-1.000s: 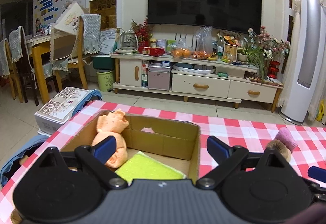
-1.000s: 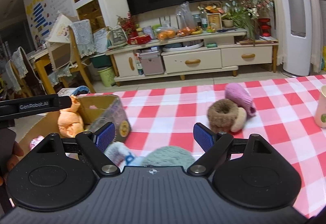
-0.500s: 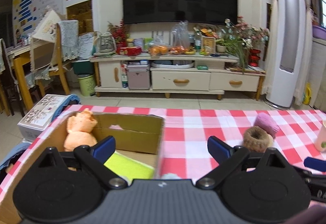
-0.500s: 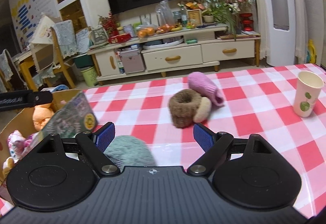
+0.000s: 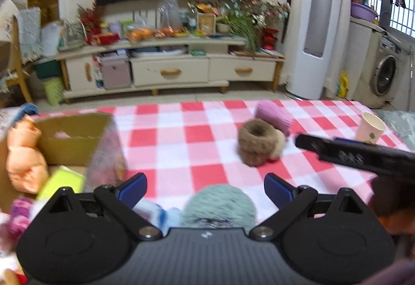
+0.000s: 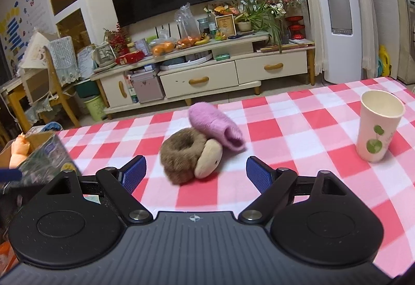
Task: Organize soft objects
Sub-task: 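Move both tools back over the remaining soft items on the table, then grasp the teal knit ball with the left gripper while the right grasps the pink knit hat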
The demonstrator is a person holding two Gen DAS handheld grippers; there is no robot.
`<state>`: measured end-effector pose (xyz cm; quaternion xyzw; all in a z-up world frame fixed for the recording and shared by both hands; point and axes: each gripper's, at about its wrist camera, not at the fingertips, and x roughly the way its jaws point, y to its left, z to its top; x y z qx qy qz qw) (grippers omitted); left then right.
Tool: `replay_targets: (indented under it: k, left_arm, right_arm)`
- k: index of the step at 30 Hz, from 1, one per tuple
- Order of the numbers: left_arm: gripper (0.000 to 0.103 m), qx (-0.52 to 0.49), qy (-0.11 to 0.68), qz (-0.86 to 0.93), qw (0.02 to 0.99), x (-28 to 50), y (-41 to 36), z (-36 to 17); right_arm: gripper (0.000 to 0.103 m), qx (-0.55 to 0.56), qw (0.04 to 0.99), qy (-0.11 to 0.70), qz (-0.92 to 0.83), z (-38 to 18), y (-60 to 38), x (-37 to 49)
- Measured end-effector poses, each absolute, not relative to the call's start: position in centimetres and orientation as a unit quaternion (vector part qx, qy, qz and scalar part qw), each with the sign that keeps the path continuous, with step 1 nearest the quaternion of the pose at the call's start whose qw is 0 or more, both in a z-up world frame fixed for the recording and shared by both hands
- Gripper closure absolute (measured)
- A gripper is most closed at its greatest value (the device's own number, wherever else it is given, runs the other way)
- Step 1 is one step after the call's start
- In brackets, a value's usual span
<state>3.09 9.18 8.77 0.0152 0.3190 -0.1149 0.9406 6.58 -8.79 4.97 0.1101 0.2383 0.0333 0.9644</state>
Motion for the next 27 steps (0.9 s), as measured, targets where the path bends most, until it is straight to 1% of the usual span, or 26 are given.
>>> replay_targets:
  k: [6, 16, 27]
  left_arm:
    - [0.007, 0.017, 0.352, -0.13, 0.927, 4.0, 7.5, 7.1]
    - [0.007, 0.009, 0.393, -0.123, 0.911, 6.0, 6.4, 5.4]
    - [0.006, -0.005, 0.414, -0.118, 0.903, 7.1, 6.0, 4.1]
  right_arm:
    - [0.0, 0.098, 0.968, 0.229, 0.042, 4.4, -9.6, 9.8]
    - [0.0, 0.116, 0.967, 0.219, 0.054, 3.5, -10.8, 14.2]
    - [0.0, 0.151, 0.95, 0.26, 0.08, 1.0, -11.7, 18.4]
